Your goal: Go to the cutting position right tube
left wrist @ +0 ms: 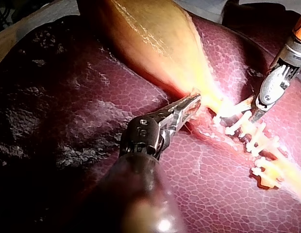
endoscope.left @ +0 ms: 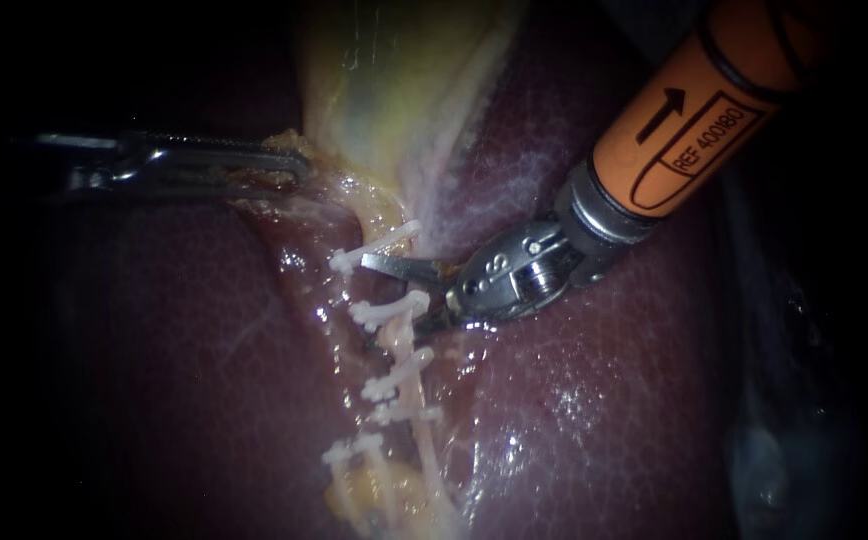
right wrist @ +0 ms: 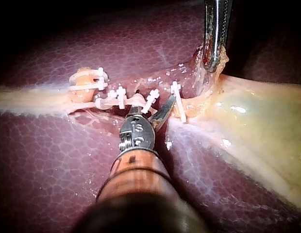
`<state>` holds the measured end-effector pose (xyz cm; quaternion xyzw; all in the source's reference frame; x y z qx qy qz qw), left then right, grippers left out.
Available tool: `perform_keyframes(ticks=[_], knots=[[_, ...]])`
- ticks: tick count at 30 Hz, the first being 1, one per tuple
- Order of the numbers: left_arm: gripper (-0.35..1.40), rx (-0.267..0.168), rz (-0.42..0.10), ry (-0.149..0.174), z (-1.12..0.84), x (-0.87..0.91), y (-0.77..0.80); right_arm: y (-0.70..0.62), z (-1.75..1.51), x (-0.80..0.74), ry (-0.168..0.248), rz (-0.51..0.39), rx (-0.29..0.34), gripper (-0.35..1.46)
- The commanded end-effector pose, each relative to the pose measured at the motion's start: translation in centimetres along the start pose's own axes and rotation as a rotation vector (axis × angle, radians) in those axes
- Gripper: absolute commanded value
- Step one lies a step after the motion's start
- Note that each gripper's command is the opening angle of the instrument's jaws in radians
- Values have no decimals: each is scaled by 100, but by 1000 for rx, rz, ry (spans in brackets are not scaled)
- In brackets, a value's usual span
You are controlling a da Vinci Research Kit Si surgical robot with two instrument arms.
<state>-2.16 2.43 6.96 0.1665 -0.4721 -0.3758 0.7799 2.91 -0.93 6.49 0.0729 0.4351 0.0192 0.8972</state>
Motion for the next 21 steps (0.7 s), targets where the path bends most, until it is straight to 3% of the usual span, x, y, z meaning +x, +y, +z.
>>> perform_keyframes(ticks=[1, 12, 21], knots=[[-35, 0, 0, 0, 0, 0, 0, 0, 0, 0, 1, 0, -1, 134], [-35, 0, 0, 0, -1, 0, 0, 1, -10, -3, 4, 12, 4, 137], [-35, 0, 0, 0, -1, 0, 0, 2, -44, -18, 12, 6, 21, 140]])
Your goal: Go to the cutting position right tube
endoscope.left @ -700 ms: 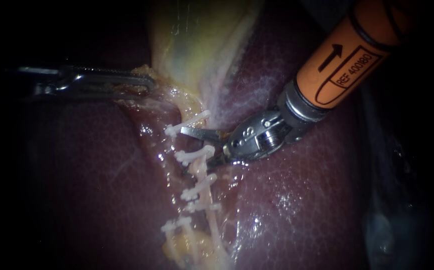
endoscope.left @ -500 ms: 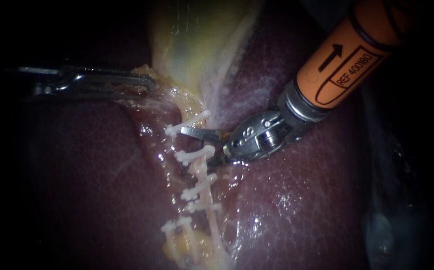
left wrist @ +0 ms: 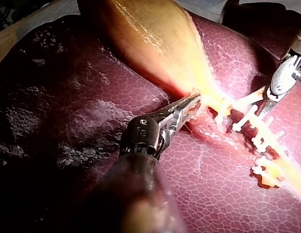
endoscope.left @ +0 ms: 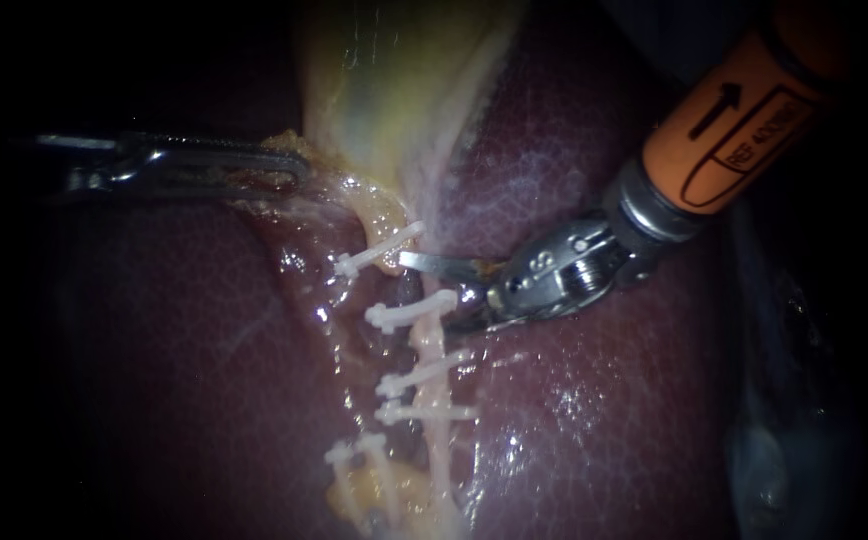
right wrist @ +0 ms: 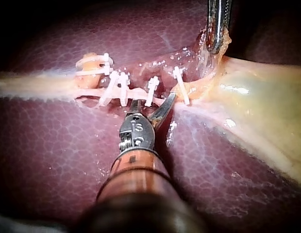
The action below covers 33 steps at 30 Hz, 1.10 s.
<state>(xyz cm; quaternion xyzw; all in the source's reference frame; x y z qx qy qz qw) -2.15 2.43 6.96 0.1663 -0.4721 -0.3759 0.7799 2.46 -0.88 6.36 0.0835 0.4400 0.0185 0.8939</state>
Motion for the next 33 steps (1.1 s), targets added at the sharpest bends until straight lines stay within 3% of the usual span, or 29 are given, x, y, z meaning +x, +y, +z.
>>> perform_keyframes(ticks=[1, 6, 10, 12, 17, 19, 21, 26, 33], knots=[[-35, 1, 0, 0, 0, 0, 0, 0, -4, -2, 4, -2, 1, 140], [-35, 1, 0, 0, 0, 0, 0, 0, -14, -8, -21, 0, 24, 142], [-35, 1, 0, 0, -1, 0, 0, -1, -21, -14, -35, 74, 67, 142], [-35, 1, 0, 0, -1, 0, 0, -1, -24, -18, -37, 141, 100, 142], [-35, 1, 0, 0, -1, 0, 0, -1, -30, -25, -32, 416, 198, 140], [-35, 1, 0, 0, 0, 0, 0, -4, -32, -30, -40, 580, 268, 140], [-35, 1, 0, 0, -1, 0, 0, -8, -35, -34, -51, 666, 311, 139], [-35, 0, 0, 0, 0, 0, 0, -12, -38, -40, -85, 801, 411, 137], [-35, 0, 0, 0, 0, 0, 0, -22, -30, -49, -136, 928, 489, 134]])
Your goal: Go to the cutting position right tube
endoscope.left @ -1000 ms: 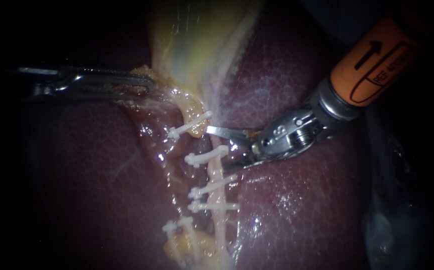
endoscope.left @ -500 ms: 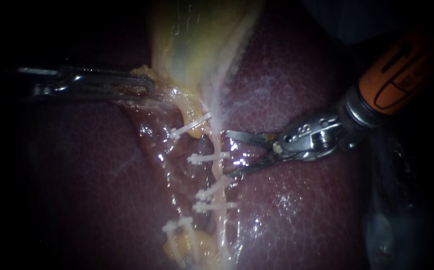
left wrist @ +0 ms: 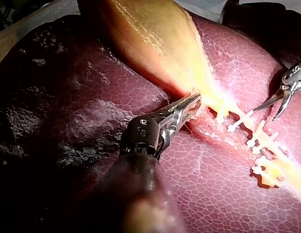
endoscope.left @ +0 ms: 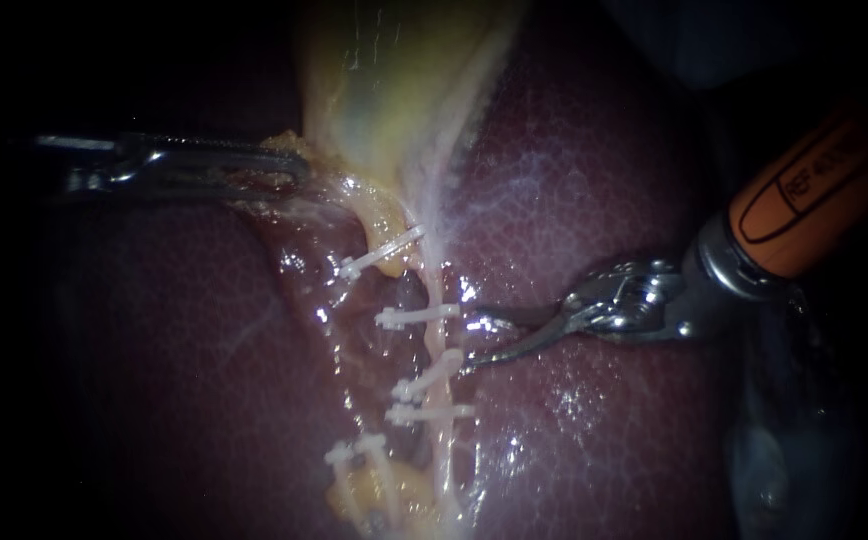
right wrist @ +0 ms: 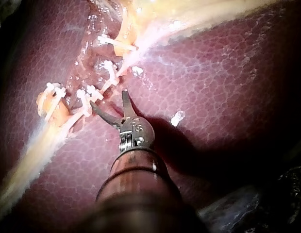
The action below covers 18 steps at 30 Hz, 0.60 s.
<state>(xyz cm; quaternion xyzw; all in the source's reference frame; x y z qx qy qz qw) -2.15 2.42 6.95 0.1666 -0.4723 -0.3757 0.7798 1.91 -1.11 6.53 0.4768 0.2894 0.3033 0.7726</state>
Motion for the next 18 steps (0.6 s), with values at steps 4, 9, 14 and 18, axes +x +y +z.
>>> perform_keyframes(ticks=[4, 9, 14, 18], knots=[[-35, -1, 1, 0, 1, 1, 0, 8, 9, -1, 15, 37, 58, 134], [-35, -1, 1, -3, 2, 1, 0, 19, 19, 8, 77, 53, 149, 135], [-35, -1, 1, -3, 1, 1, 0, 21, 28, 15, 110, 81, 239, 135], [-35, -1, 1, -3, 1, 1, 0, 20, 34, 20, 134, 89, 291, 135]])
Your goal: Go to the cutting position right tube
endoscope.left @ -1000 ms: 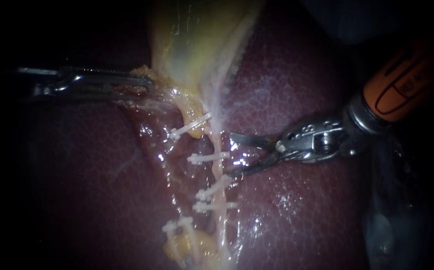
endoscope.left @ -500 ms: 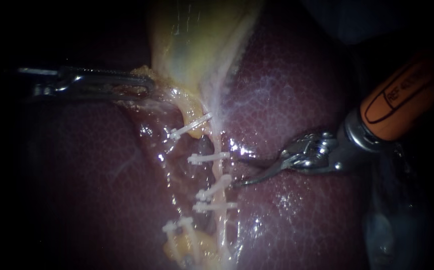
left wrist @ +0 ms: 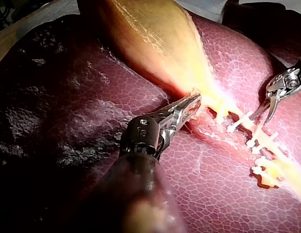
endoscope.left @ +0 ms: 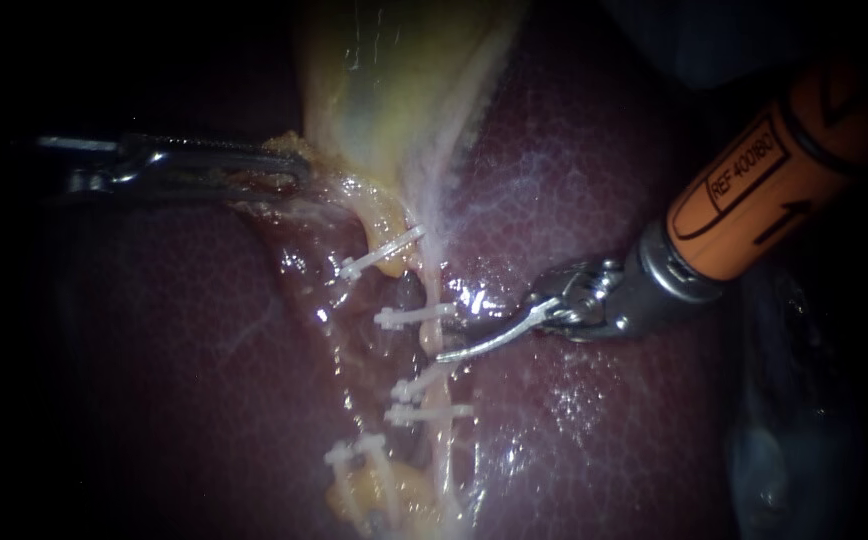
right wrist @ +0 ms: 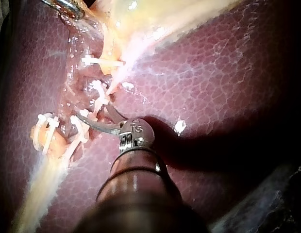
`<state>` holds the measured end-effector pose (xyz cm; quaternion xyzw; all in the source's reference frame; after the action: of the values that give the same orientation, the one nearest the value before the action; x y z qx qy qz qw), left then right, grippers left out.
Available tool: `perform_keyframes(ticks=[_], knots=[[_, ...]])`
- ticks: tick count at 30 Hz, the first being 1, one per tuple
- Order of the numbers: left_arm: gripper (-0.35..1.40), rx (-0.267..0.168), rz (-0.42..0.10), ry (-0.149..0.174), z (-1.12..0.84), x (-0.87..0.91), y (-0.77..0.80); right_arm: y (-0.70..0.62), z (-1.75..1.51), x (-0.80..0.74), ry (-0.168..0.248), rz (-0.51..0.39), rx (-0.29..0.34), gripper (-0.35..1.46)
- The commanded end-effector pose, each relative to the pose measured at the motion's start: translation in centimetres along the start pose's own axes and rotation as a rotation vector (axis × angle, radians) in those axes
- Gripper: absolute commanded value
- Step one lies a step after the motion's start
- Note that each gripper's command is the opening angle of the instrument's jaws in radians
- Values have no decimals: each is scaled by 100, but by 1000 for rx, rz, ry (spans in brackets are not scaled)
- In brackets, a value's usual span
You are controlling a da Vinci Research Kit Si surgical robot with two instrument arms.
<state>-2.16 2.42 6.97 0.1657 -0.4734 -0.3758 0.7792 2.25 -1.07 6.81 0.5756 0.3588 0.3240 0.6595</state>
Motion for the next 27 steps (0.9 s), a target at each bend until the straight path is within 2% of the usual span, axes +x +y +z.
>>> perform_keyframes(ticks=[1, 5, 9, 21, 27], knots=[[-35, 0, 0, 0, 0, 0, 0, 0, 2, 1, 3, 1, 9, 135], [-35, 0, 0, 0, 0, 0, 0, 2, 10, 7, 28, -6, 48, 135], [-35, 0, 0, 0, 0, 0, 0, 5, 18, 10, 29, -16, 79, 135], [-35, 0, -6, 0, 0, 0, 0, 21, 54, 10, 76, -42, 135, 137], [-35, 0, -6, 0, 0, 0, 0, 20, 58, 15, 128, -65, 215, 135]])
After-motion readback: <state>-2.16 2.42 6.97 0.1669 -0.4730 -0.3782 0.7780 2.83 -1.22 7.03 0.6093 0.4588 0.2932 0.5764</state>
